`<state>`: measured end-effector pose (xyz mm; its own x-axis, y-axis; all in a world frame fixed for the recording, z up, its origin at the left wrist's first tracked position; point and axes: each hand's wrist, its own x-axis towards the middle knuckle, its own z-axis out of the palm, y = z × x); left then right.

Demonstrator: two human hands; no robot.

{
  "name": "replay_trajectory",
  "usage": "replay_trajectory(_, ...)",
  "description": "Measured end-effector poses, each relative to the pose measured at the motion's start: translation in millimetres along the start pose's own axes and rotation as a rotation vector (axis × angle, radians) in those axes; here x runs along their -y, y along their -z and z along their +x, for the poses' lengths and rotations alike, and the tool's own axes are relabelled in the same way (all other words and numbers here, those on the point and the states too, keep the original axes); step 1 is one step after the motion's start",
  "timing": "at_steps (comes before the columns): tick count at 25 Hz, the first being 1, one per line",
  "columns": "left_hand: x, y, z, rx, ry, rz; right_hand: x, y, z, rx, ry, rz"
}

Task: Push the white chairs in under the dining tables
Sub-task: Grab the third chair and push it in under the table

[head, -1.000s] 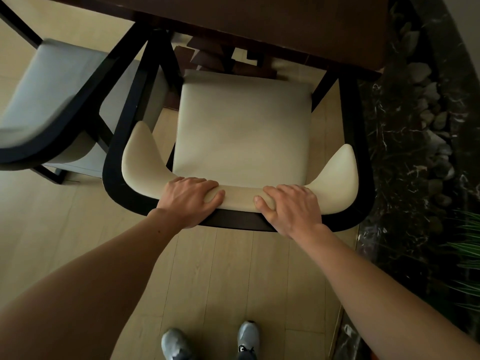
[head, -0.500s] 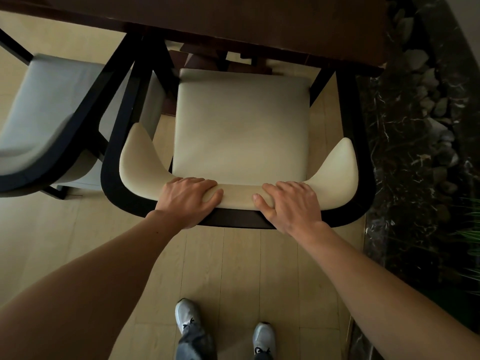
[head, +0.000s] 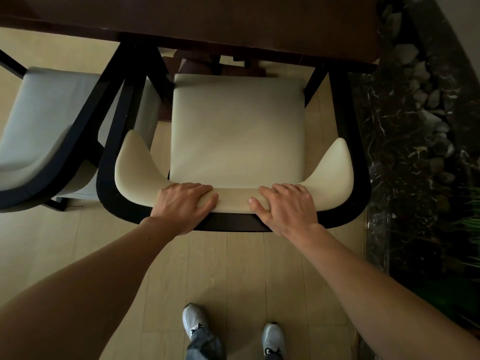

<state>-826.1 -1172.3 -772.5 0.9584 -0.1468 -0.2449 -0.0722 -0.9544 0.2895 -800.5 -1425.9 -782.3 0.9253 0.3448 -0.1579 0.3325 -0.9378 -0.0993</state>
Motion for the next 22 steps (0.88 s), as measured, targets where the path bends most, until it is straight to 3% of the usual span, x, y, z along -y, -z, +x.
replay_trajectory(22,45.1,8.6,-22.5,0.032,-0.031,0.045,57.3,-7.7,-15.3,0.009,-0.062,0.036)
